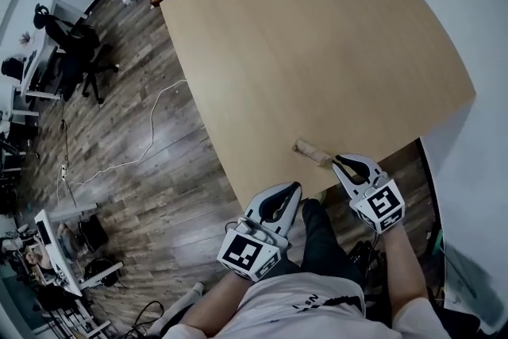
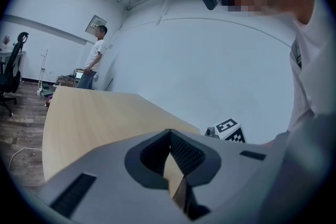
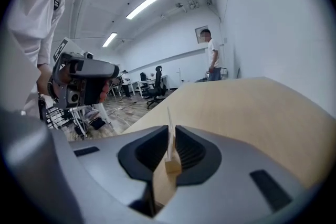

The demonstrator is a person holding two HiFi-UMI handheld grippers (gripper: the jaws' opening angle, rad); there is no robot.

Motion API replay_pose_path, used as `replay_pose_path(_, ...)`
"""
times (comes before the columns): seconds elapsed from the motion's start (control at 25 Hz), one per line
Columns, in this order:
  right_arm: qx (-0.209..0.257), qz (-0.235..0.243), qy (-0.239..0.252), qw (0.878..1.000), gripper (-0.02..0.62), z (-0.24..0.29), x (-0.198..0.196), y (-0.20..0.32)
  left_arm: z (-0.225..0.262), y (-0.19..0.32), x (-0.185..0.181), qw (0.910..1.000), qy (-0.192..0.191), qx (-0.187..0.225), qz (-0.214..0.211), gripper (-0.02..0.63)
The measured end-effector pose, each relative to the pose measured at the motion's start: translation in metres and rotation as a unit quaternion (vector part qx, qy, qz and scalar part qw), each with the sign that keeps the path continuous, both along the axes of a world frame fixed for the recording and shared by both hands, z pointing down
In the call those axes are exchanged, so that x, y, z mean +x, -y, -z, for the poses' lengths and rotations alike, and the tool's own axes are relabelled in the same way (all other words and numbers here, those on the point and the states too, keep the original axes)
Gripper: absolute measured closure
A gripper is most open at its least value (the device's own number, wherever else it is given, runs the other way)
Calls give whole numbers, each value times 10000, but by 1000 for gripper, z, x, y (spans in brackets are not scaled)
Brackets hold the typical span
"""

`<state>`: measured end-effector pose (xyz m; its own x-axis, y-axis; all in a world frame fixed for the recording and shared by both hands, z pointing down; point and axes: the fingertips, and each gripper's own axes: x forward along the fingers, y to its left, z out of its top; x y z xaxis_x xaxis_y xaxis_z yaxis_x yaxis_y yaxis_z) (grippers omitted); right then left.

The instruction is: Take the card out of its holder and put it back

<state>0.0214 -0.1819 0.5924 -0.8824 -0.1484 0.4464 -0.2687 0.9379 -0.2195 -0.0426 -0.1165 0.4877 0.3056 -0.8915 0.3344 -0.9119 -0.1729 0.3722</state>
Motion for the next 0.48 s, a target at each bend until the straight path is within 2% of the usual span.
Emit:
replay_pose_path(0.16, 147, -552, 48, 9984, 561, 49, 4, -13, 23, -13, 3, 9996, -34, 49, -269, 594)
replay_pose_path(0.48, 366, -1226, 426, 9909, 569, 146, -5, -64, 82, -48, 9, 9969, 83, 232, -744, 594)
